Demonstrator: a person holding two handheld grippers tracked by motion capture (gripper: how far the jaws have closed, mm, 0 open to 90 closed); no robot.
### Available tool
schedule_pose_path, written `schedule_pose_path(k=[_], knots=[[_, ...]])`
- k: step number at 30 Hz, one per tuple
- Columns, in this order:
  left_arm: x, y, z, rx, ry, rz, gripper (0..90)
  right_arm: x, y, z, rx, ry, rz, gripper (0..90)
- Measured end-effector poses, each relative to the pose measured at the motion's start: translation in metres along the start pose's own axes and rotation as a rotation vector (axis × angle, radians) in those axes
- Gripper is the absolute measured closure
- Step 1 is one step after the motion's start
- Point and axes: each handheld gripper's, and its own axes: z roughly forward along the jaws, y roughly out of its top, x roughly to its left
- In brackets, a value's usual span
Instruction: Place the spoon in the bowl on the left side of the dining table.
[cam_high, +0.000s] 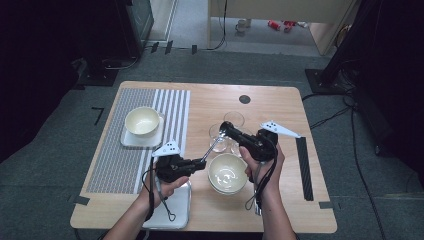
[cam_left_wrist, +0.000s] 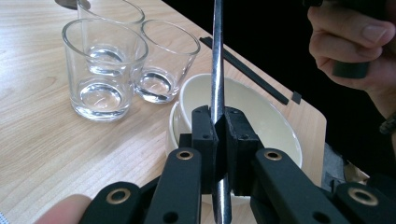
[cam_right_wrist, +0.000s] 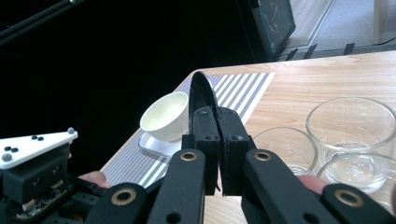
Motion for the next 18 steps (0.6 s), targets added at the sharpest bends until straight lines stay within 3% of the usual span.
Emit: schedule_pose_path(k=[9,12,18], knots=[[0.003,0.002,-0.005,0.019,0.003,0.043,88.0,-0.006,-0.003,-0.003,0.018,0.031,-0.025,86.3],[0.004,0.002,-0.007,0.016,0.001,0.045,90.0,-0.008,-0.005,-0.003,0.042,0.005,-0.057,85.4],[0.007,0.004,-0.012,0.022,0.021,0.056,90.0,-0.014,-0.006,-0.009,0.039,-0.024,-0.062,86.8]])
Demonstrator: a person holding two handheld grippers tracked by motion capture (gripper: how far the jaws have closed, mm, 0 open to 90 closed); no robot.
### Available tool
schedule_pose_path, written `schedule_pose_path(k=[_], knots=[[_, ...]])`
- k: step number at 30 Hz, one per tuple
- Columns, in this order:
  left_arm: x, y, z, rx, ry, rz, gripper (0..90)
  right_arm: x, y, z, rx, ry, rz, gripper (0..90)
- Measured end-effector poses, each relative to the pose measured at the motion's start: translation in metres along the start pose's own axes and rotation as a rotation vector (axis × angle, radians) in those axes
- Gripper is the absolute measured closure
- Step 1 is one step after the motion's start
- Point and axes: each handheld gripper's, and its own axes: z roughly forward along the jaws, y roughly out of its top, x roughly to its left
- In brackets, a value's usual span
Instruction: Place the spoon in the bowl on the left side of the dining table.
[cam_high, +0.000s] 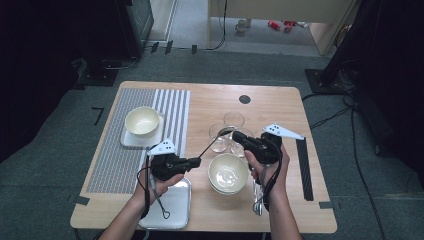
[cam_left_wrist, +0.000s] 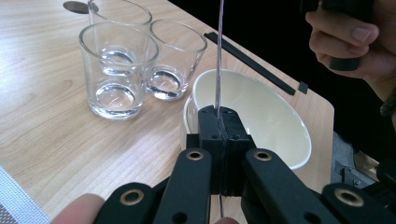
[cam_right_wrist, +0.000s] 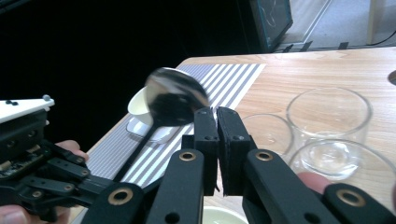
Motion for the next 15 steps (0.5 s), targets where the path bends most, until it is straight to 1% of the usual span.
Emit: schedule_pose_path(k=[4,6,10,12,13,15], knots=[[0.001,0.001,-0.003,0.01,0.016,0.014,90.0,-0.002,0.001,-0.005,-0.013,-0.018,-0.02,82.2],[0.001,0.001,-0.004,0.022,0.009,0.02,90.0,-0.001,0.001,-0.007,-0.019,-0.023,-0.046,80.1],[-0.001,0.002,-0.005,0.052,-0.007,0.038,90.0,0.005,0.004,-0.008,-0.024,-0.027,-0.131,77.8],[-0.001,0.003,-0.006,0.058,-0.011,0.038,90.0,0.01,0.005,-0.008,-0.023,-0.043,-0.184,77.0],[0.0,0.004,-0.007,0.058,-0.016,0.035,90.0,0.011,0.006,-0.008,-0.019,-0.051,-0.204,76.9],[0.002,0.004,-0.009,0.067,-0.021,0.036,90.0,0.014,0.007,-0.008,-0.018,-0.054,-0.241,75.3]])
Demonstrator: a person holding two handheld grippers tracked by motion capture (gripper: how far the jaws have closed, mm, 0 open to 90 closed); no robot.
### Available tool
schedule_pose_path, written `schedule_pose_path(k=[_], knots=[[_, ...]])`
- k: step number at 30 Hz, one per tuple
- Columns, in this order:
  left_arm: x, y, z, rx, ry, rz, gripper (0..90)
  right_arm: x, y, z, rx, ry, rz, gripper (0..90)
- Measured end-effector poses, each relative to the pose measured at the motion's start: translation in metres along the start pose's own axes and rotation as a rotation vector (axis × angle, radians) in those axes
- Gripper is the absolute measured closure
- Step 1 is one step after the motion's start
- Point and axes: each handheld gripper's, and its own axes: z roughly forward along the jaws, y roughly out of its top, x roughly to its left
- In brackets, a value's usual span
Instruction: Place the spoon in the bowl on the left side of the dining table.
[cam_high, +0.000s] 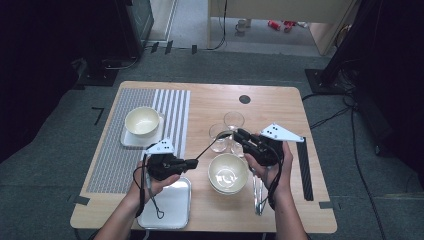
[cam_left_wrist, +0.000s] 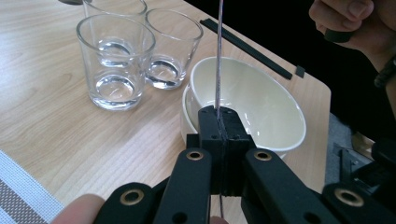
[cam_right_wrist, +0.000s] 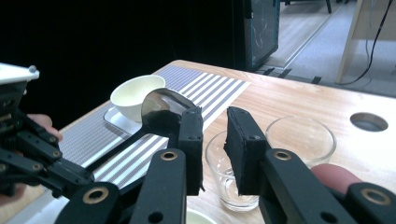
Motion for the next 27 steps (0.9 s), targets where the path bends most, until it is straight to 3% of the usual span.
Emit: schedule_pose_path(k=[6,9,11,16,27], knots=[[0.001,-0.001,-0.001,0.014,-0.012,0.009,90.0,0.008,0.002,0.001,0.019,0.011,-0.09,74.4],[0.0,-0.001,-0.001,0.02,-0.021,0.017,90.0,0.01,0.001,0.003,0.026,0.018,-0.102,75.2],[0.001,0.0,-0.003,0.018,-0.02,0.017,90.0,0.01,0.0,0.004,0.024,0.028,-0.111,80.6],[0.005,0.0,-0.009,0.002,-0.025,0.009,90.0,0.008,-0.003,0.005,0.04,0.026,-0.108,86.4],[0.006,0.002,-0.013,-0.002,-0.016,0.012,90.0,-0.001,-0.015,0.009,0.092,0.036,-0.06,86.4]])
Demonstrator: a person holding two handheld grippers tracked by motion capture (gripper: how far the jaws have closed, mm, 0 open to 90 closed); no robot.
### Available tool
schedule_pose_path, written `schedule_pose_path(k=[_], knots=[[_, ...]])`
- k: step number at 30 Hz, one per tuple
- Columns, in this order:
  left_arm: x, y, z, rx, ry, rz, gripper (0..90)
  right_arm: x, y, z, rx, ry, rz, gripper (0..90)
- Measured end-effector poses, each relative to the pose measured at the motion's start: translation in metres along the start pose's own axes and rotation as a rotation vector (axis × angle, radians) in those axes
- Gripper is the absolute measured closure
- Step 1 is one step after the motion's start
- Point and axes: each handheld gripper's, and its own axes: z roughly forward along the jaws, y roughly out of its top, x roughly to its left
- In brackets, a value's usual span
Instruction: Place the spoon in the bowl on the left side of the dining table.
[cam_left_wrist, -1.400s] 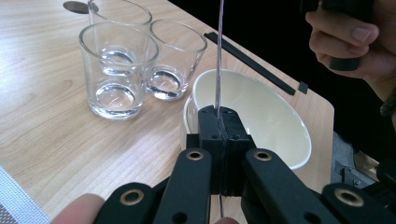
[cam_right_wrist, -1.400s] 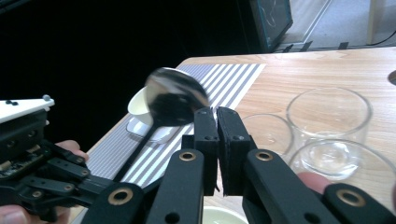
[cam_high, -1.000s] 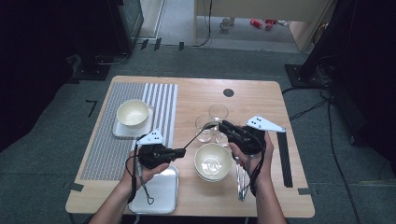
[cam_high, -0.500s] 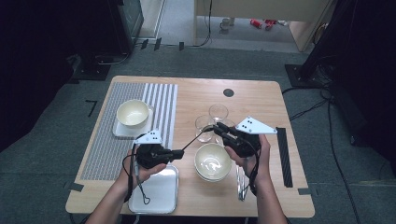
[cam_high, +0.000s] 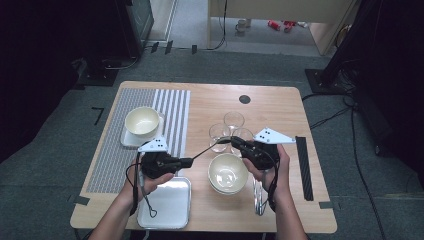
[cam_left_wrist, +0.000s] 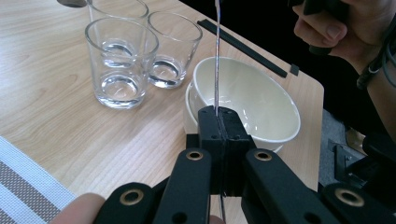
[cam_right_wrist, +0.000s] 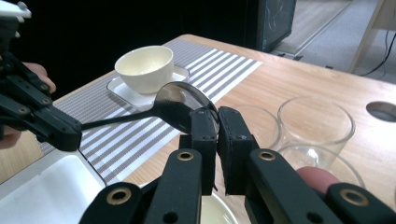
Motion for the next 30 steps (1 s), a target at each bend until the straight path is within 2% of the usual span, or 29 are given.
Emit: schedule_pose_path(k=[9,20,30], knots=[[-0.002,0.001,-0.002,-0.01,0.028,0.018,90.0,-0.004,-0.009,0.005,0.023,-0.001,0.041,86.5],[-0.002,0.001,-0.004,-0.022,0.039,0.027,90.0,-0.006,-0.017,0.009,0.041,0.003,0.066,86.8],[-0.001,0.001,-0.009,-0.061,0.049,0.019,90.0,-0.007,-0.023,0.014,0.068,0.0,0.086,87.0]])
